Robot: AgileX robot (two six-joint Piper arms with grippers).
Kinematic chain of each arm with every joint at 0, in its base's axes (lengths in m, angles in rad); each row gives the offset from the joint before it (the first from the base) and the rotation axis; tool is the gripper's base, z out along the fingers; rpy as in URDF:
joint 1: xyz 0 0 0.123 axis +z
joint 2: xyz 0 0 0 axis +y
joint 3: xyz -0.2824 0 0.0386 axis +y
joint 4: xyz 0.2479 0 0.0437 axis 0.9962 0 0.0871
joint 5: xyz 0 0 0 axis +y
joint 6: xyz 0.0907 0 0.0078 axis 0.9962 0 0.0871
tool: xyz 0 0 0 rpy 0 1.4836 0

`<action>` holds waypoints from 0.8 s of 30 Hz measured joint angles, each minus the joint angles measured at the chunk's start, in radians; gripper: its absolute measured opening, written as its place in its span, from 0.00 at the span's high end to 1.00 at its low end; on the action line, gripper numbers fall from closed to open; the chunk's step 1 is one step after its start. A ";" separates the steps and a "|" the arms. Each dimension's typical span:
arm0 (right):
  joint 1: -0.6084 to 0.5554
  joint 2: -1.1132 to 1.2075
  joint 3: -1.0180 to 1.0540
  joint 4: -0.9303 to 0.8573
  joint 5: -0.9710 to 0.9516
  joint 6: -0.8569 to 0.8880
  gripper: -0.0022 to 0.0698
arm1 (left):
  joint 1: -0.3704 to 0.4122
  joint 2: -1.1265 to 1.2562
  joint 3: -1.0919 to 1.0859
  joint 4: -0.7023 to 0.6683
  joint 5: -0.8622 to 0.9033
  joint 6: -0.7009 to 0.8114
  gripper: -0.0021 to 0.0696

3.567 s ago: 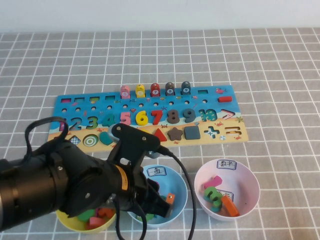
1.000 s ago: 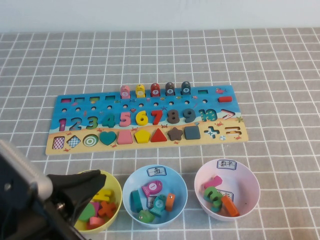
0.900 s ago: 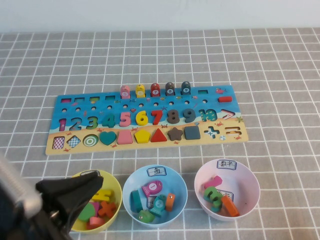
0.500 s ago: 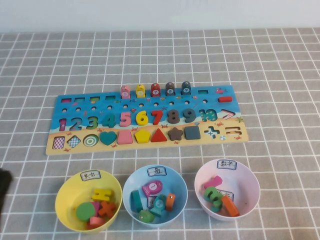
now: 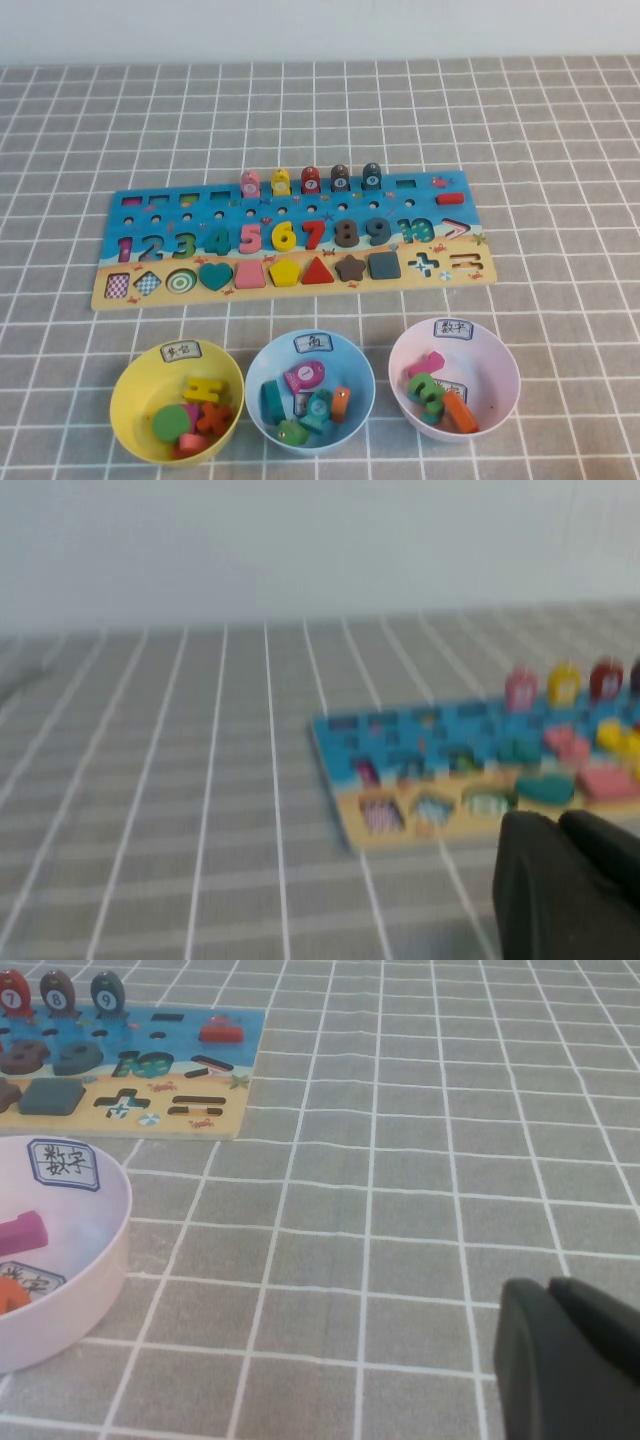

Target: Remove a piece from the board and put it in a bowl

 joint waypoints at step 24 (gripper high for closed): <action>0.000 0.000 0.000 0.000 0.002 0.000 0.99 | 0.002 0.000 0.002 0.021 0.250 0.024 0.97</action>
